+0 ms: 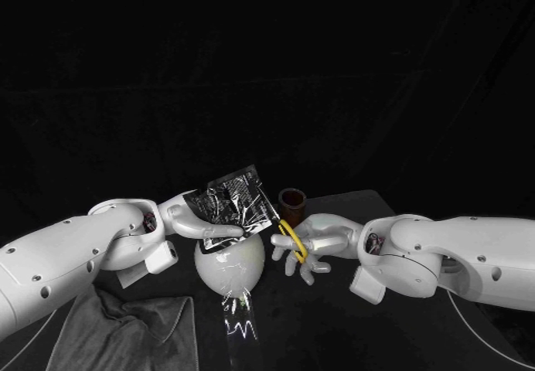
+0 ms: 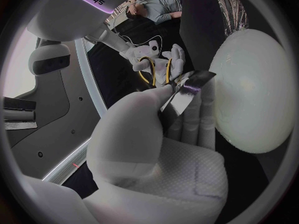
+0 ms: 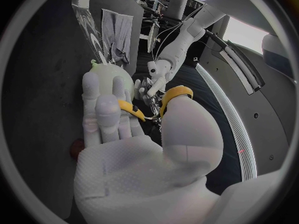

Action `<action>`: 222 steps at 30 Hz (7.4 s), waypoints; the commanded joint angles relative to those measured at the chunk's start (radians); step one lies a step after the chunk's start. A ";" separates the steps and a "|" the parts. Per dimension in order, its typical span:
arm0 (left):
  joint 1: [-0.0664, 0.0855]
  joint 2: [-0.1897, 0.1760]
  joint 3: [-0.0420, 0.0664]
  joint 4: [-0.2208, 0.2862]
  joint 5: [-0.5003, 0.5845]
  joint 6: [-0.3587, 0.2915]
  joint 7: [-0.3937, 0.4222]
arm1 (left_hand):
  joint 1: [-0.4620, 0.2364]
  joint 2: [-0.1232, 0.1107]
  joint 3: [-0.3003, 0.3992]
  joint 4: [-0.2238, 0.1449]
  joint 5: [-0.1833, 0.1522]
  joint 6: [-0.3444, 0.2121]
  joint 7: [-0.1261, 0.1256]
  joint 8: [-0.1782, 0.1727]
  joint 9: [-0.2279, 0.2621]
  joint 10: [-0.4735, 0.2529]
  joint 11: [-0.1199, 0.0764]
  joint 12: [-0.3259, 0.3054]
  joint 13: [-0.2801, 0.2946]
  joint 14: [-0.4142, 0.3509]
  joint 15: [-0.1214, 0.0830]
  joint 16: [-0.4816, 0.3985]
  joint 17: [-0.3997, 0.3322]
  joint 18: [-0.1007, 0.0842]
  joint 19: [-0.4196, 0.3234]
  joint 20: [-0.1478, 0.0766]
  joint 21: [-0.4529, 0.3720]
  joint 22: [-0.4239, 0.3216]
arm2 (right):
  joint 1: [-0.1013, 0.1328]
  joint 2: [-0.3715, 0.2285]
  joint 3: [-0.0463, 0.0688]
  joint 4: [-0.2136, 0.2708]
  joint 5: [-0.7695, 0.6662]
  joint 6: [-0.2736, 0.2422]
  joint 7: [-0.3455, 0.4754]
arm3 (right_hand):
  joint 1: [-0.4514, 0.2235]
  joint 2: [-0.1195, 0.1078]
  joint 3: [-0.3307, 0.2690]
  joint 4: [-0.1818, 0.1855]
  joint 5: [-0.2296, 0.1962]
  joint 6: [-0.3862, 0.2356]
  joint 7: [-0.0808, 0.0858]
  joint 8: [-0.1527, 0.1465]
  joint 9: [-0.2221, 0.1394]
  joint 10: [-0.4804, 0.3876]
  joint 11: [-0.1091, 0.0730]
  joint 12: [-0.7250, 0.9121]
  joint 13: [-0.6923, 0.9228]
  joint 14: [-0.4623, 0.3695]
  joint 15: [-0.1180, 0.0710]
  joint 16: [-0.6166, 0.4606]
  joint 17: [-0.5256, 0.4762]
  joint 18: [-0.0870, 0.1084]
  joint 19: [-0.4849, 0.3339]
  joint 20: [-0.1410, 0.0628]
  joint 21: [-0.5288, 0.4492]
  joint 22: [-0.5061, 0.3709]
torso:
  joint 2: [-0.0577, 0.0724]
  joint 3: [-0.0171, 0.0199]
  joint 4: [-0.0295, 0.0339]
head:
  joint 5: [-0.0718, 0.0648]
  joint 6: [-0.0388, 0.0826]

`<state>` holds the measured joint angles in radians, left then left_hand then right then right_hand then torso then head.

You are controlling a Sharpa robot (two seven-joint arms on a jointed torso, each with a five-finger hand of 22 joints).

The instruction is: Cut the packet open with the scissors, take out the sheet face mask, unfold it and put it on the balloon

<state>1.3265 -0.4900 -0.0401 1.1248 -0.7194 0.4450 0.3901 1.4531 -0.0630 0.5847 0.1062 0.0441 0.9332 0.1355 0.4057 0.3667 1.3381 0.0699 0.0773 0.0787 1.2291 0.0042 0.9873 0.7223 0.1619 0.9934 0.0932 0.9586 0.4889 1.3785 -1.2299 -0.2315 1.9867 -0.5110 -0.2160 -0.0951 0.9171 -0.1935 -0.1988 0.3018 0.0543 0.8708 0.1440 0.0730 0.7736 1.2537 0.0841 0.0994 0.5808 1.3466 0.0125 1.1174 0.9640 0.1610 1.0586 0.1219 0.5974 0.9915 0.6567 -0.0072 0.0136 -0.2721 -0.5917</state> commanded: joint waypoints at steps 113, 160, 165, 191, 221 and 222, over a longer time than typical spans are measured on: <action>0.000 -0.002 0.000 0.012 0.022 0.078 -0.033 | -0.002 0.012 -0.005 -0.002 0.004 0.006 0.000 0.003 0.107 0.004 -0.005 -0.004 0.001 0.003 -0.006 0.013 0.008 0.020 -0.010 -0.001 0.006 0.003 | -0.034 0.048 0.010 -0.033 -0.095 0.012 0.057 | 0.058 0.057 0.034 -0.002 -0.004 0.044 0.029 0.015 -0.023 -0.041 0.016 -0.014 -0.258 -0.008 0.014 0.041 -0.006 0.022 -0.013 0.013 0.014 0.016 | 0.000 0.0010 -0.0002 | -0.003 0.004; 0.000 0.001 0.000 0.004 0.033 0.062 -0.027 | -0.002 0.015 -0.008 -0.004 0.004 0.006 0.001 0.003 0.110 0.005 -0.004 -0.003 0.001 0.003 -0.006 0.021 0.015 0.020 -0.015 -0.001 0.011 0.007 | -0.034 0.034 0.012 -0.033 -0.064 -0.042 0.080 | 0.054 -0.028 -0.025 0.001 0.000 0.036 0.039 -0.004 -0.043 -0.074 0.027 -0.032 -0.328 -0.007 0.023 0.060 -0.010 0.020 -0.018 0.017 0.027 0.028 | 0.000 0.0009 -0.0001 | -0.023 0.024; 0.000 0.001 0.000 0.007 0.035 0.062 -0.027 | -0.002 0.015 -0.009 -0.005 0.004 0.006 0.001 0.003 0.111 0.005 -0.004 -0.003 0.001 0.004 -0.006 0.024 0.018 0.020 -0.016 0.000 0.011 0.008 | -0.034 0.037 0.012 -0.036 -0.051 -0.062 0.092 | 0.059 0.009 0.003 0.000 -0.002 0.044 0.036 0.000 -0.044 -0.062 0.023 -0.026 -0.336 0.006 0.020 0.080 0.010 0.021 -0.012 0.017 0.037 0.034 | 0.000 0.0009 -0.0006 | -0.025 0.028; 0.001 0.008 0.001 0.012 0.048 0.052 -0.029 | -0.002 0.015 -0.009 -0.005 0.004 0.006 0.001 0.003 0.111 0.005 -0.004 -0.003 0.001 0.004 -0.006 0.024 0.018 0.020 -0.016 0.000 0.011 0.008 | -0.035 0.057 0.012 -0.043 -0.018 -0.120 0.126 | 0.165 0.258 -0.024 -0.010 -0.006 0.211 -0.049 0.077 -0.001 0.170 -0.059 0.069 -0.277 0.108 -0.050 0.223 0.192 -0.013 0.119 -0.043 0.267 0.172 | 0.000 0.0007 -0.0015 | -0.028 0.023; 0.001 0.007 0.002 0.019 0.038 0.062 -0.038 | -0.002 0.016 -0.010 -0.006 0.004 0.006 0.001 0.003 0.113 0.006 -0.004 -0.003 0.001 0.004 -0.005 0.029 0.022 0.020 -0.019 0.000 0.014 0.011 | -0.035 0.064 0.012 -0.049 -0.006 -0.187 0.163 | 0.170 0.165 -0.033 -0.005 -0.006 0.028 0.040 -0.004 -0.019 -0.082 0.027 -0.034 -0.320 0.068 0.022 0.206 0.133 -0.012 0.078 0.014 0.256 0.180 | 0.000 0.0013 -0.0011 | -0.031 0.038; 0.001 0.007 0.002 0.019 0.038 0.062 -0.038 | -0.002 0.016 -0.010 -0.006 0.004 0.006 0.001 0.003 0.113 0.006 -0.004 -0.003 0.001 0.004 -0.005 0.029 0.022 0.020 -0.019 0.000 0.014 0.011 | -0.035 0.064 0.012 -0.050 -0.005 -0.187 0.163 | 0.168 0.165 -0.028 -0.005 -0.006 0.029 0.040 -0.004 -0.021 -0.082 0.027 -0.033 -0.323 0.068 0.022 0.208 0.134 -0.012 0.079 0.015 0.258 0.182 | 0.000 0.0011 -0.0010 | -0.031 0.039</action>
<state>1.3267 -0.4850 -0.0390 1.1410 -0.6789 0.4918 0.3490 1.4491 -0.0591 0.5806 0.1022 0.0436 0.9332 0.1358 0.4049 0.3678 1.3380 0.0699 0.0773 0.0785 1.2329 0.0038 1.0116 0.7430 0.1699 0.9789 0.0931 0.9682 0.4988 1.3425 -1.1659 -0.2209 1.9384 -0.5244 -0.3805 0.0378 1.0881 -0.0225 -0.2310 0.2966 0.0517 0.9062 0.1828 0.0709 0.7539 1.1772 0.1146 0.0655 0.2594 1.4134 0.0294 1.3189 1.0954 0.1457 1.1372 0.1297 0.8498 1.1716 0.6566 -0.0060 0.0126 -0.3027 -0.5538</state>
